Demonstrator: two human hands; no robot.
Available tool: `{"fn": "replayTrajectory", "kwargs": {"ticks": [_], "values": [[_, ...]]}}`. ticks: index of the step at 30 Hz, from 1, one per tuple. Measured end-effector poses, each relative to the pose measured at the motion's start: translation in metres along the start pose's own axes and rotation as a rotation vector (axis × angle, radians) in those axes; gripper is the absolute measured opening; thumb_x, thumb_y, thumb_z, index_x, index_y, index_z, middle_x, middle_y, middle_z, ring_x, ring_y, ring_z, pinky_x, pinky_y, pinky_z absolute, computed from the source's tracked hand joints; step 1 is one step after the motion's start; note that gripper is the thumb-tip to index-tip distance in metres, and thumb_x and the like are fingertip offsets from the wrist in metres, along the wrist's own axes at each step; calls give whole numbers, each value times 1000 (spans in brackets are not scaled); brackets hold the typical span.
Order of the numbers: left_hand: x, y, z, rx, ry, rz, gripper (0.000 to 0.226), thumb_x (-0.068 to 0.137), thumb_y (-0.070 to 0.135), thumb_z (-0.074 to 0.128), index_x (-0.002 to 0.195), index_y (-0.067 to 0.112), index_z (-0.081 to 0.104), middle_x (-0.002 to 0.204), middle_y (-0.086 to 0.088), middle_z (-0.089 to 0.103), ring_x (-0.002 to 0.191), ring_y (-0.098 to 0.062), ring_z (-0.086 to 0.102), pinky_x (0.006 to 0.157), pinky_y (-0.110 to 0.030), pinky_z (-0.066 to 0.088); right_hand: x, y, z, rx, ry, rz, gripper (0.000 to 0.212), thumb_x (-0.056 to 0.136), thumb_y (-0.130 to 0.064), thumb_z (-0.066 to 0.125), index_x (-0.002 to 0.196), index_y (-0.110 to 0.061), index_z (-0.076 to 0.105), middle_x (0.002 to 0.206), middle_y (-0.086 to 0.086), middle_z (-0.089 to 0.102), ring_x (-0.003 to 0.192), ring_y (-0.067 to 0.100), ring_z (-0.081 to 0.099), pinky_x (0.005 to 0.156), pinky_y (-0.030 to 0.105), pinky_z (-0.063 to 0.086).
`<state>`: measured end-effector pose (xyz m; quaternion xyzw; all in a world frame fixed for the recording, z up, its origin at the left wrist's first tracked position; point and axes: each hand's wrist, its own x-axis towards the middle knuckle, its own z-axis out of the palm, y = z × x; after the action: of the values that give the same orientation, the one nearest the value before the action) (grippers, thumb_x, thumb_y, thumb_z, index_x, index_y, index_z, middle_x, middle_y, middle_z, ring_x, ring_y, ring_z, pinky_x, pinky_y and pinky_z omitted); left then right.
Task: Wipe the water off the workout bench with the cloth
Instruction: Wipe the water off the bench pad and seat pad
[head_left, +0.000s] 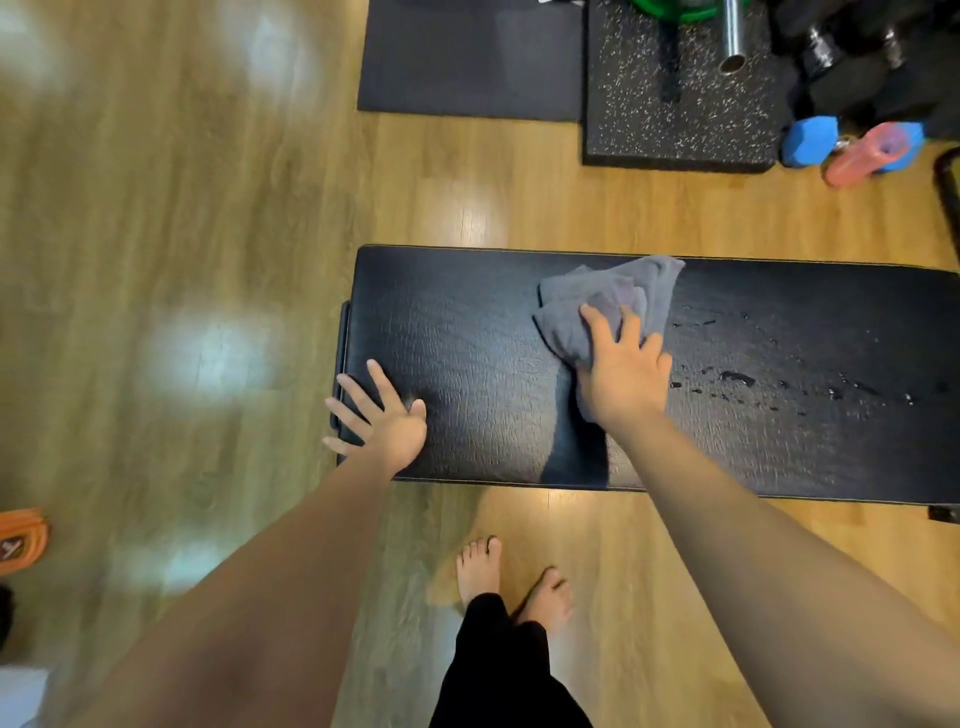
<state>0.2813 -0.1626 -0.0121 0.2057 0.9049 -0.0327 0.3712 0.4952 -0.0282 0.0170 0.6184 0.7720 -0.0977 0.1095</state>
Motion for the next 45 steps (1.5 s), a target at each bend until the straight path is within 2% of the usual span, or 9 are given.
{"fn": "replayTrajectory", "kwargs": {"ticks": [5,9,15,20,26,31,36,41,45], "values": [[0,0,-3,-7,-43,6,76,102,47,29,148,38,-30,157,-2,-38,146,-33,-31,114,-68,-7,-23,-20,7,-36,21,-3,69,91,-22,57,148,-41,23,159,12,19,113,39,42,88,45,35],[-13,3,-1,46,48,39,72,103,43,26,151,34,-27,159,-5,-34,147,-34,-27,112,-70,-10,-98,-28,28,-10,13,-211,73,75,-15,72,140,-35,48,149,17,44,91,37,53,73,43,42],[-58,52,25,125,119,402,79,100,23,40,156,31,-15,161,-1,-30,150,-26,-24,114,-66,-9,-123,4,37,-60,-18,-387,85,68,-17,78,142,-38,40,148,14,45,88,36,51,70,43,44],[-73,88,49,-25,-43,369,64,104,46,23,157,34,-11,160,5,-33,146,-25,-34,112,-66,-16,-50,30,12,-95,49,-242,68,78,-21,71,139,-39,47,147,12,46,91,37,52,73,42,42],[-60,90,57,157,-171,366,99,90,72,36,134,36,-45,142,-2,-57,131,-33,-51,100,-71,-24,25,29,-13,-96,30,-44,71,91,-19,52,149,-42,19,159,9,18,113,39,41,91,47,35],[-62,98,52,129,-218,295,83,98,53,29,140,38,-42,129,2,-63,130,-32,-51,106,-72,-19,-44,7,9,-34,41,-104,73,80,-20,68,145,-36,39,154,15,34,101,39,49,82,49,41],[-63,98,54,128,-187,270,86,99,51,30,124,40,-52,128,3,-64,125,-31,-54,104,-71,-24,-109,29,25,1,-56,-199,86,61,-26,83,140,-30,49,144,19,47,87,38,53,69,45,46],[-63,100,52,111,-216,268,87,97,33,32,138,37,-44,133,0,-62,132,-34,-49,108,-72,-16,-54,61,13,-71,49,-325,75,70,-27,75,139,-33,48,142,16,48,89,37,52,70,42,43],[-62,99,51,125,-228,289,87,96,33,32,138,36,-45,135,0,-60,134,-34,-48,108,-72,-17,27,82,-12,-112,106,-118,68,81,-27,65,143,-36,39,141,17,42,95,39,49,76,44,41]]}}
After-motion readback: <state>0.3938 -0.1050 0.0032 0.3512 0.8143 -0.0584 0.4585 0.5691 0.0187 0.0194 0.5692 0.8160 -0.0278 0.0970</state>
